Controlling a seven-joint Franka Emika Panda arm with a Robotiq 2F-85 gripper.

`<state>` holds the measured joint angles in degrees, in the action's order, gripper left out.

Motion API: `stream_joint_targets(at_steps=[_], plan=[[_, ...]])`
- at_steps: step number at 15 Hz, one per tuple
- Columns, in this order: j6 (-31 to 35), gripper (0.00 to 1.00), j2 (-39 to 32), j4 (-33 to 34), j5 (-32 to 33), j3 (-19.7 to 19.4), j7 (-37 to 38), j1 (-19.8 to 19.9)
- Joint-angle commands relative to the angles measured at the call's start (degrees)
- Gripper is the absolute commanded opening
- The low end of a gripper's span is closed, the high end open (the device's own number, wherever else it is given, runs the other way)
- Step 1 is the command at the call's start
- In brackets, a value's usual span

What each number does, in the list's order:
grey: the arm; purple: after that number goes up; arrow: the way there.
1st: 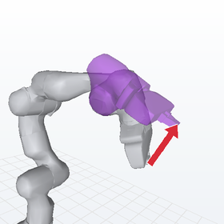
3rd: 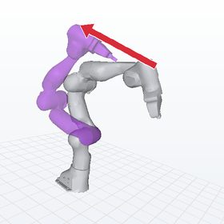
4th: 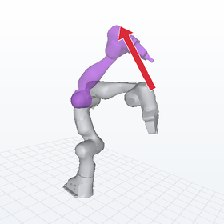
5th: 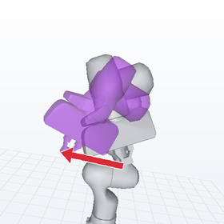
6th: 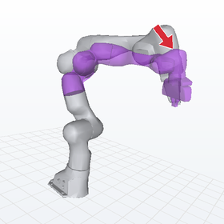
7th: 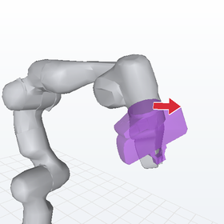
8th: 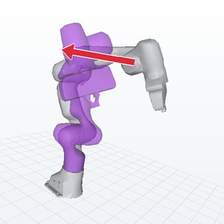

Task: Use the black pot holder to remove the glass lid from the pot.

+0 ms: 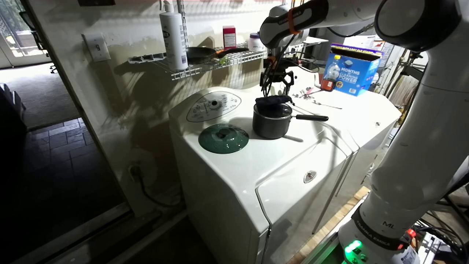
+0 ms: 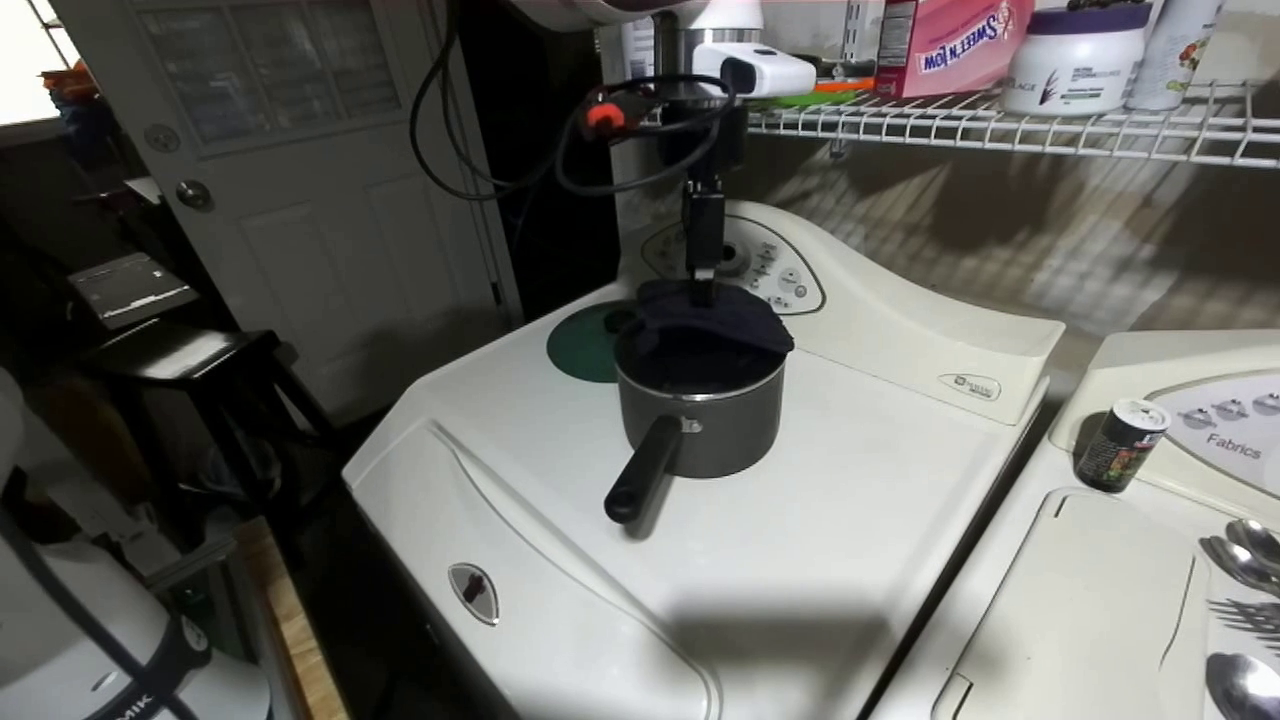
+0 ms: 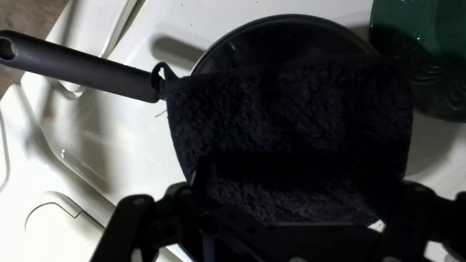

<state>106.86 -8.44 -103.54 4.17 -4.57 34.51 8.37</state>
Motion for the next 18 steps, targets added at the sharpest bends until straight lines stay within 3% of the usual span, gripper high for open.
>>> stream_joint_targets(at_steps=[1,7,14,16,18], plan=[[-5.61,1.00,-4.36,5.44,0.97,-1.62,0.61,-1.58],[-8.17,1.00,-7.30,7.21,0.26,-2.64,-0.01,-1.85],[-5.62,0.99,-6.16,4.44,-1.27,-2.88,-0.07,-1.72],[-4.76,0.74,-5.70,3.55,-1.78,-2.96,-0.20,-1.60],[-3.96,0.66,-5.52,3.04,-2.35,-3.05,-0.05,-1.56]])
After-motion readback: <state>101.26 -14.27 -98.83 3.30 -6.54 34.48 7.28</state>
